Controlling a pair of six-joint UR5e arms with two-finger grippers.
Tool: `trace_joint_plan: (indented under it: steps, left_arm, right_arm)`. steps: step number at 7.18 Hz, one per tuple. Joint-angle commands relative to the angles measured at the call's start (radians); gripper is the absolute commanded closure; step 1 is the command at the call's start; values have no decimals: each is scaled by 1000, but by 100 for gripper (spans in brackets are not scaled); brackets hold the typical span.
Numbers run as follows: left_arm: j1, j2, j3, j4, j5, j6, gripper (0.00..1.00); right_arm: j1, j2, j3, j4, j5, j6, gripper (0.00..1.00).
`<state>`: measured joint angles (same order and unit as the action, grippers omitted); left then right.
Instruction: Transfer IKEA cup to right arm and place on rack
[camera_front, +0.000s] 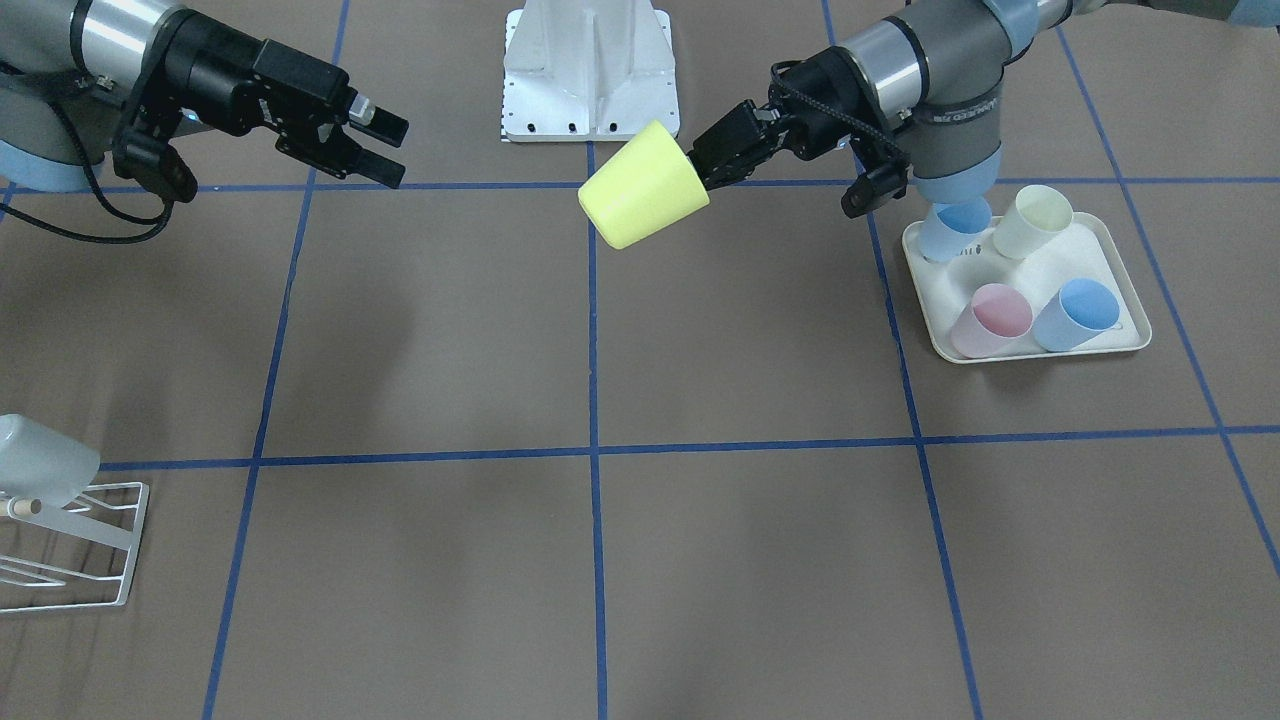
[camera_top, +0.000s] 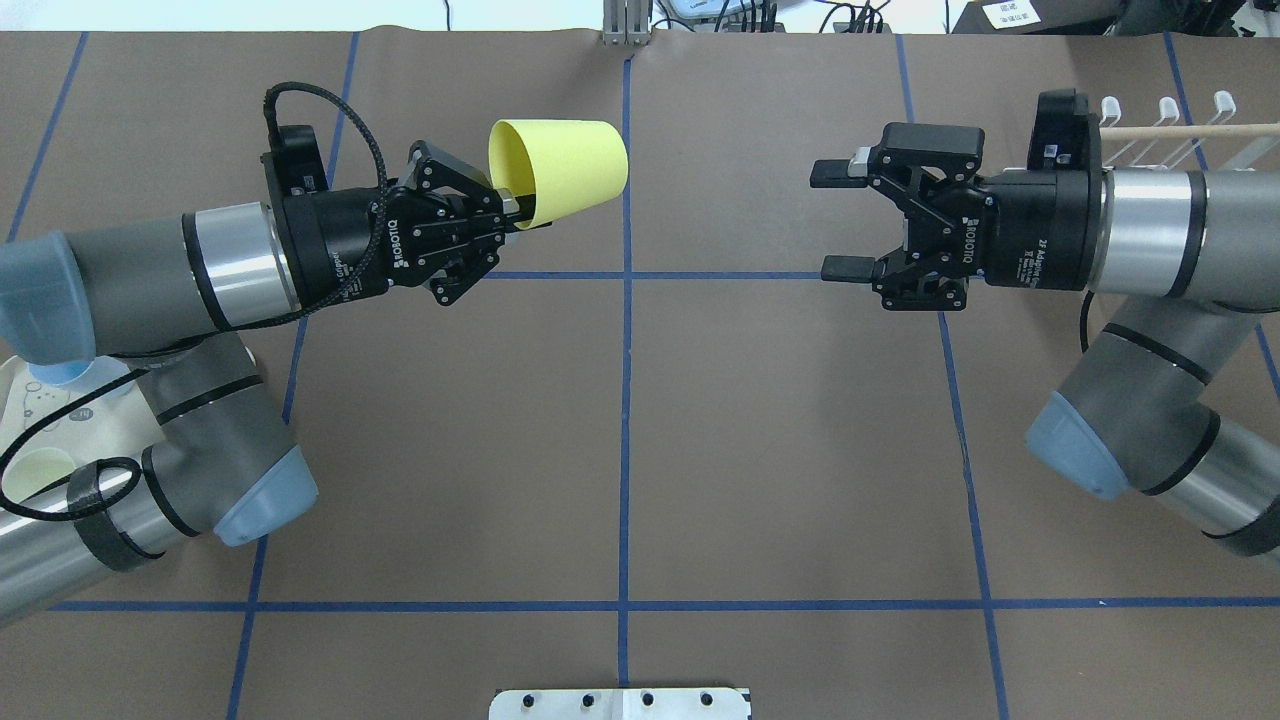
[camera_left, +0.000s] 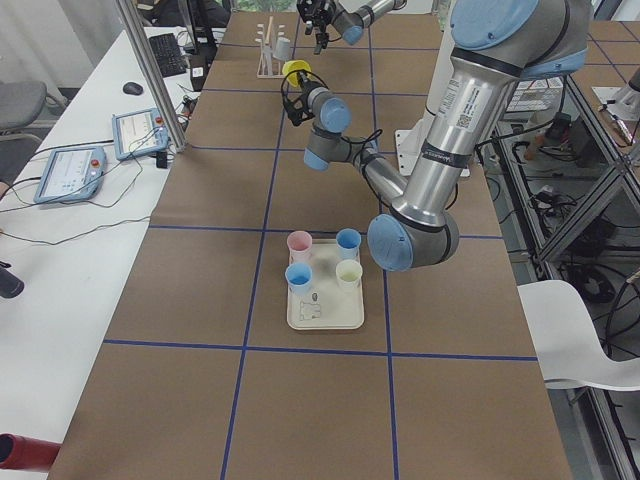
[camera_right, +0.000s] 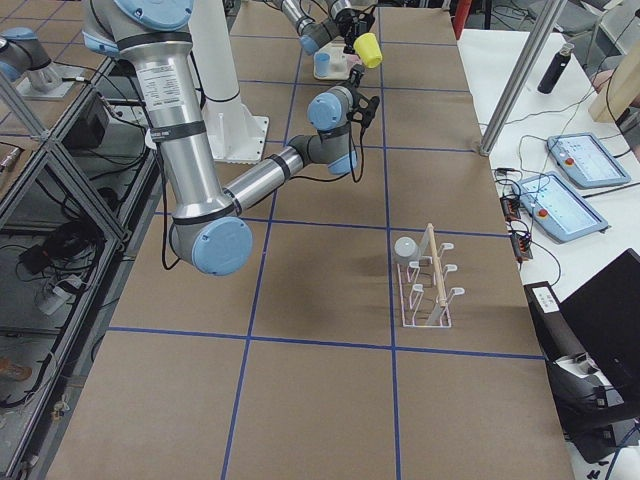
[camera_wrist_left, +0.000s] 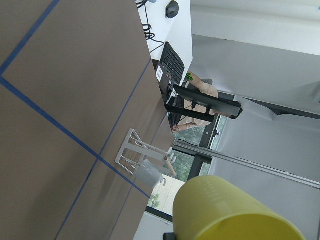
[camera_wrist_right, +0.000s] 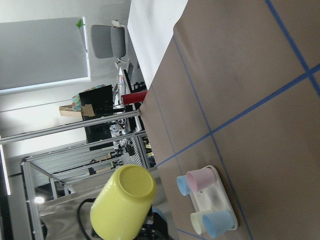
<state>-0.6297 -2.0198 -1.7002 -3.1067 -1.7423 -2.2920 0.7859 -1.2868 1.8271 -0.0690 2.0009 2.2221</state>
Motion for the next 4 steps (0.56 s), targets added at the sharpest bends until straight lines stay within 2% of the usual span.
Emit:
trace_joint_plan:
  steps: [1, 4]
  left_arm:
    - [54, 0, 1, -129, 17, -53, 100]
    - [62, -17, -15, -148, 15, -132, 100]
  right_arm:
    - [-51, 55, -6, 52, -63, 36, 1]
    - [-56, 80, -5, 54, -63, 36, 1]
